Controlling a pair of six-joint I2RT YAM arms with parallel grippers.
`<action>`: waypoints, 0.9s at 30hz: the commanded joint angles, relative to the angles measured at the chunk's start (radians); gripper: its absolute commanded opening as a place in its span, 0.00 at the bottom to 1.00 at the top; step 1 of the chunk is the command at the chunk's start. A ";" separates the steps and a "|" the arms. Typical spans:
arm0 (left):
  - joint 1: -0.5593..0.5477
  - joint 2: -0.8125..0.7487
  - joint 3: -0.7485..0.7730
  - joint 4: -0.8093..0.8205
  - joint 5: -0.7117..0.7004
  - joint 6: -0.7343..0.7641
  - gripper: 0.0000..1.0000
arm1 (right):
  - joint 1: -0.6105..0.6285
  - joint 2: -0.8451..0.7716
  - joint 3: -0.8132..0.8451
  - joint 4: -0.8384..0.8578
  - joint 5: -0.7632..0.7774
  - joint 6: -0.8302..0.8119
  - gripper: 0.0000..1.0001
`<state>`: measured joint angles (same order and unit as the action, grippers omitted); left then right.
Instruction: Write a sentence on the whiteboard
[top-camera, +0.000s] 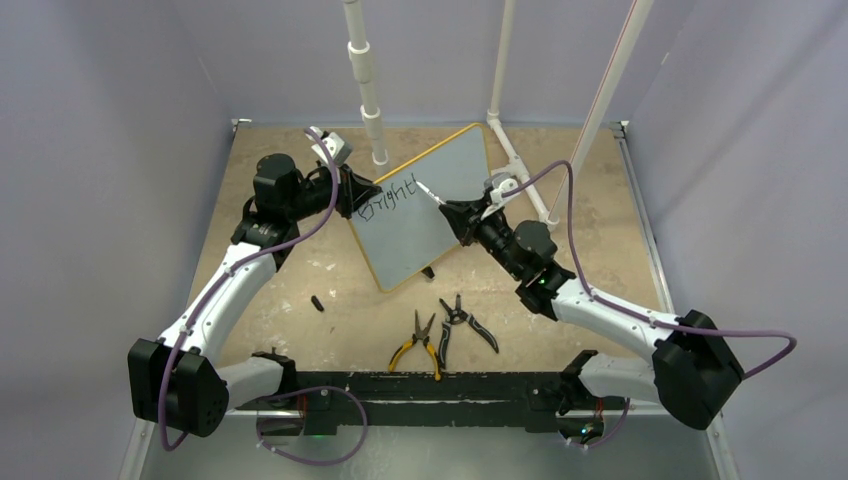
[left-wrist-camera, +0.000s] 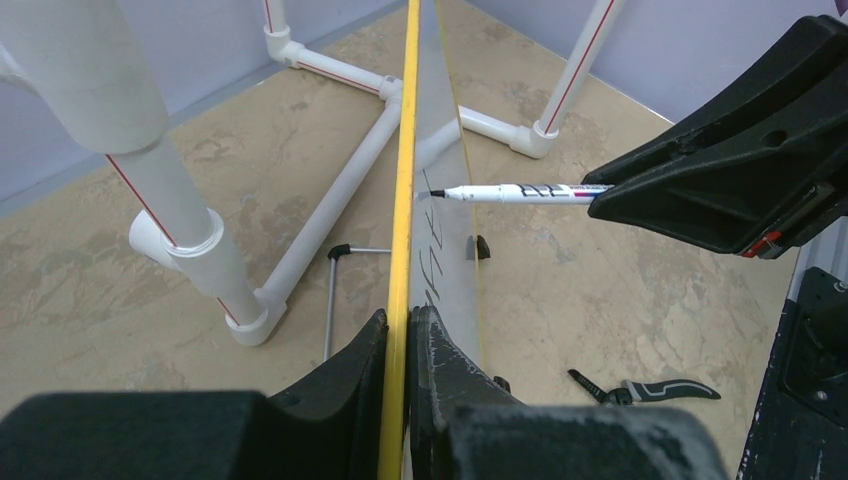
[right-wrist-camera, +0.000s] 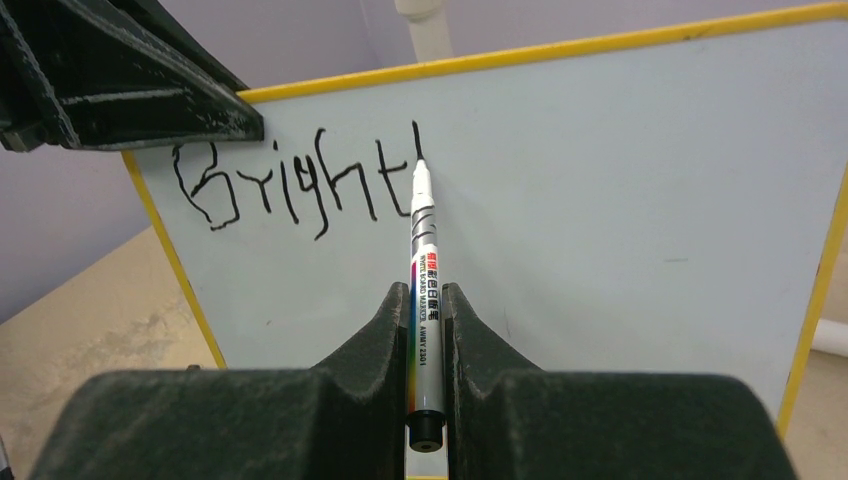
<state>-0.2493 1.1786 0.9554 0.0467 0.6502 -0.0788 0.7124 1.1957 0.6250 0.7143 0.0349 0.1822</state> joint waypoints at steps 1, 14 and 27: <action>0.004 -0.013 -0.011 0.011 -0.029 0.018 0.00 | -0.002 -0.026 -0.037 -0.034 0.016 0.024 0.00; 0.004 -0.008 -0.012 0.013 -0.027 0.017 0.00 | -0.002 -0.039 -0.061 -0.041 0.019 0.036 0.00; 0.004 -0.007 -0.011 0.013 -0.026 0.017 0.00 | -0.002 -0.029 -0.059 0.055 0.001 0.026 0.00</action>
<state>-0.2493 1.1786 0.9554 0.0463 0.6502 -0.0860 0.7124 1.1706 0.5640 0.7090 0.0353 0.2096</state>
